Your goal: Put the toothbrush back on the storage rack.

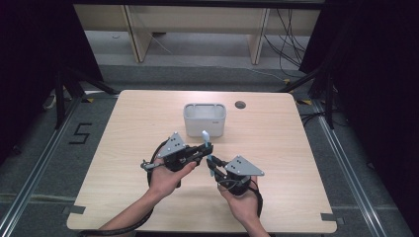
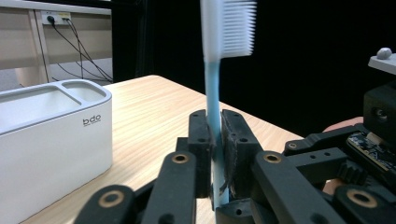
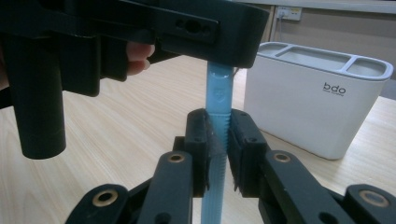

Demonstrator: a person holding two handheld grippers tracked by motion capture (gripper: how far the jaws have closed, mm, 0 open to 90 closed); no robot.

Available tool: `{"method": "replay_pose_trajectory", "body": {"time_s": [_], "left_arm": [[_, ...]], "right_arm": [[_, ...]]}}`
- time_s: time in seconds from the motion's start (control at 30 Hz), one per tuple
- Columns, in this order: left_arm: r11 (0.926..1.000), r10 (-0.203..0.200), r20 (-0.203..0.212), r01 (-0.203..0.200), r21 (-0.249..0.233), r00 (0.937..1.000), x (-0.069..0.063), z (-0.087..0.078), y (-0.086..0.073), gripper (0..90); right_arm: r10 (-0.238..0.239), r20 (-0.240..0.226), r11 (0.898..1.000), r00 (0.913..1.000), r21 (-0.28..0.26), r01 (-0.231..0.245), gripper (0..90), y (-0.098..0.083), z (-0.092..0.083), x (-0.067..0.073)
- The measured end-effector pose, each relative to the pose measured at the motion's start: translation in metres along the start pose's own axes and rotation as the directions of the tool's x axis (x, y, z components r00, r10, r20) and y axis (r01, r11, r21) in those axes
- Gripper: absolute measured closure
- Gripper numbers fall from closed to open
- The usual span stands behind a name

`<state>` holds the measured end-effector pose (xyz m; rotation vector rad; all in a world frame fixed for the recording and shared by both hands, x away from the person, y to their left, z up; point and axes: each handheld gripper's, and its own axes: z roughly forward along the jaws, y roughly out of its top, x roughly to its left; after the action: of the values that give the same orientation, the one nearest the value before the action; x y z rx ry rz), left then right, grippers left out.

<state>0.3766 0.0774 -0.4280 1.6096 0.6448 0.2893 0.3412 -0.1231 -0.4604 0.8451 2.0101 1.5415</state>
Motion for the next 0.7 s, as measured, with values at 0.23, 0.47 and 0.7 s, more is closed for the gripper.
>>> {"method": "replay_pose_trajectory", "body": {"time_s": [0.23, 0.47, 0.7], "left_arm": [[0.9984, 0.056, -0.009, -0.056, 0.003, 0.9984, -0.003, -0.002, 0.003, 84.9], [0.9974, 0.069, -0.046, -0.070, -0.016, 0.9965, 0.005, -0.009, 0.008, 85.0], [0.9965, 0.081, -0.073, -0.082, -0.014, 0.9940, 0.012, -0.014, 0.010, 85.0]], "right_arm": [[-0.018, 0.008, 1.000, 0.9998, 0.023, 0.018, 67.5, 0.001, 0.002, 0.004], [-0.031, 0.053, 0.998, 0.9981, 0.064, 0.027, 50.2, 0.000, -0.003, 0.003], [-0.020, 0.068, 0.995, 0.9975, 0.101, 0.014, 44.9, -0.004, -0.015, -0.005]]}}
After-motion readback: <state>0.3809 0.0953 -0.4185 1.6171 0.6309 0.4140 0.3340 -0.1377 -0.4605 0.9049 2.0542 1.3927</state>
